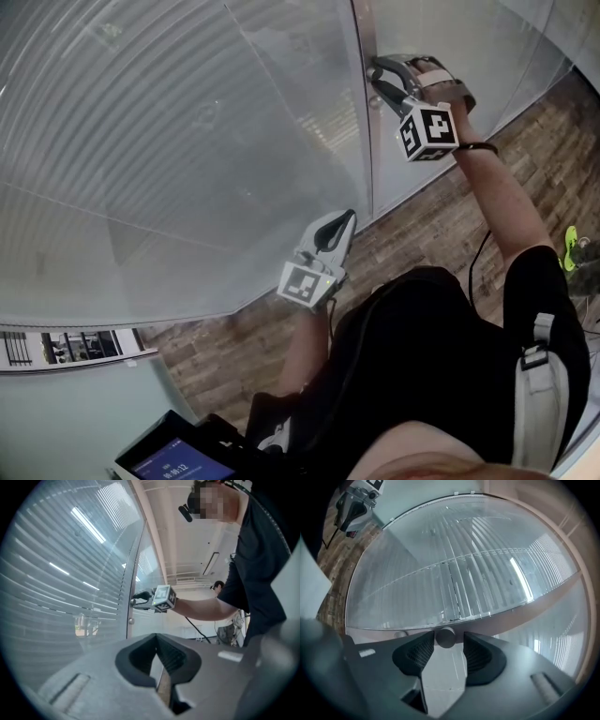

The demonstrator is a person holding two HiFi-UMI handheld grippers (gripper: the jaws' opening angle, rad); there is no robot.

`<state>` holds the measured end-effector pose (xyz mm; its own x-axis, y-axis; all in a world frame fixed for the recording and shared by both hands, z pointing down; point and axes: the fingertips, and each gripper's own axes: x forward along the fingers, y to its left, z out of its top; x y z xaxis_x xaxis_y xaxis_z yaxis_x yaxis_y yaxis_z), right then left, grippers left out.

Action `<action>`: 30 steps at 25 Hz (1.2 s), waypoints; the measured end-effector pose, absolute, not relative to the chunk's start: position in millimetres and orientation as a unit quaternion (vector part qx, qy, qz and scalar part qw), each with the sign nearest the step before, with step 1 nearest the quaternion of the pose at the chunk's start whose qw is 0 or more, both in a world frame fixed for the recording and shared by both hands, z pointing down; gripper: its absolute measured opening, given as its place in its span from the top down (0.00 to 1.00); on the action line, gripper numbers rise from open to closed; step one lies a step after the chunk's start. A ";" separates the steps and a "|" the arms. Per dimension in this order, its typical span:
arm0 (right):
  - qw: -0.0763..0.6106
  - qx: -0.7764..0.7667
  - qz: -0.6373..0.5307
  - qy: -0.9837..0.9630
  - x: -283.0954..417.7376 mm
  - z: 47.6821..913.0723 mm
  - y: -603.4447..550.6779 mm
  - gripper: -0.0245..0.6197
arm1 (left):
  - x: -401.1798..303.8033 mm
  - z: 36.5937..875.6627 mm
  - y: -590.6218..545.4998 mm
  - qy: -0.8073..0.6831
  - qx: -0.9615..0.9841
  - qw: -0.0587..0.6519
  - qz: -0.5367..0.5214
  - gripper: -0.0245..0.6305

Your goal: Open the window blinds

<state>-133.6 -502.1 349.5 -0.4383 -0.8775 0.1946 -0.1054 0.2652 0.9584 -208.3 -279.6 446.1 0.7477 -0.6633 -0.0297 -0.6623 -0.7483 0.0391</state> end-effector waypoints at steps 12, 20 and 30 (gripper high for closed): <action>0.398 0.356 -0.496 -0.685 -135.9 350.7 -502.3 0.76 | -214.1 444.8 -281.4 -0.361 0.932 0.012 -0.022 0.96; 0.345 0.390 -0.387 -0.761 -135.8 345.6 -503.9 0.76 | -217.6 440.8 -279.8 -0.367 0.930 0.006 -0.031 0.96; 0.170 0.460 -0.141 -0.860 -127.5 339.5 -508.1 0.76 | -210.3 441.6 -278.8 -0.359 0.933 0.010 -0.027 0.96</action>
